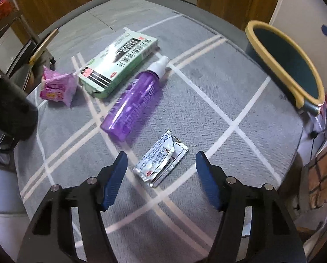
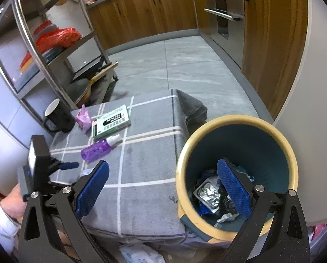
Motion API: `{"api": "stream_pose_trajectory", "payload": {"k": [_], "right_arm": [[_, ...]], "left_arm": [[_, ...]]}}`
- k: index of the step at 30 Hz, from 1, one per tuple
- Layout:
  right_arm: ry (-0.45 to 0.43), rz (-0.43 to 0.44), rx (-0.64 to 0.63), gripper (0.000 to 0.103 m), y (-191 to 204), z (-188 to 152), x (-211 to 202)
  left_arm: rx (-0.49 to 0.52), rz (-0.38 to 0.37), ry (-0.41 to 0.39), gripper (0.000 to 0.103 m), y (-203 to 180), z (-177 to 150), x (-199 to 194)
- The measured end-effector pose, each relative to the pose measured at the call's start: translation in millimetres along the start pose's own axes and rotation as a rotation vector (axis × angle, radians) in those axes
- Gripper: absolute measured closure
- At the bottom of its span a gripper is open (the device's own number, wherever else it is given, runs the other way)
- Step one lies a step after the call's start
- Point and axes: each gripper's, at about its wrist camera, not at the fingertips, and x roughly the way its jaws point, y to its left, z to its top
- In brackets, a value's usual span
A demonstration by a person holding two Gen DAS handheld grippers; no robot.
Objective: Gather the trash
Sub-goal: 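Move the left gripper to the white sachet and close on it, then lift the sachet with the left gripper while the right grasps the purple spray bottle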
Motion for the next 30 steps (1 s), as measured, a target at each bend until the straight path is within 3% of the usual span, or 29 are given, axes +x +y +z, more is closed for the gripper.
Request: {"api": "stream_pose_trajectory", "payload": {"k": [4, 7, 9, 11, 12, 16, 18, 24, 30], "right_arm": [[0.007, 0.001, 0.010, 0.005, -1.2, -0.9, 2.2], [0.018, 0.004, 0.022, 0.005, -2.4, -1.9, 5.0], [0.021, 0.009, 0.025, 0.005, -1.1, -1.8, 6.3], [0.024, 0.016, 0.021, 0.005, 1.0, -1.8, 6.6], [0.025, 0.019, 0.019, 0.005, 2.1, -1.8, 6.9], [0.036, 0.036, 0.015, 0.005, 6.5, -2.1, 10.1], [0.044, 0.043, 0.006, 0.005, 10.8, -2.4, 11.9], [0.098, 0.088, -0.024, 0.005, 30.7, -7.0, 26.1], [0.170, 0.155, 0.037, 0.005, 57.3, -12.1, 58.6]], "left_arm": [[0.059, 0.014, 0.027, 0.038, -6.6, -1.5, 12.0], [0.035, -0.014, 0.030, 0.037, -1.9, -0.9, 13.8], [-0.001, -0.054, 0.033, 0.044, 3.1, -3.5, 13.6], [-0.038, -0.070, 0.037, 0.066, 8.6, -4.7, 12.0], [-0.047, -0.069, 0.041, 0.070, 11.2, -5.8, 10.4], [-0.111, -0.090, 0.054, 0.080, 20.5, -10.3, 6.2], [-0.143, -0.097, 0.055, 0.080, 26.1, -13.0, 2.0], [-0.255, -0.112, -0.015, 0.080, 49.6, -18.7, -35.3], [-0.410, -0.098, -0.158, 0.080, 86.2, -24.8, -95.3]]}}
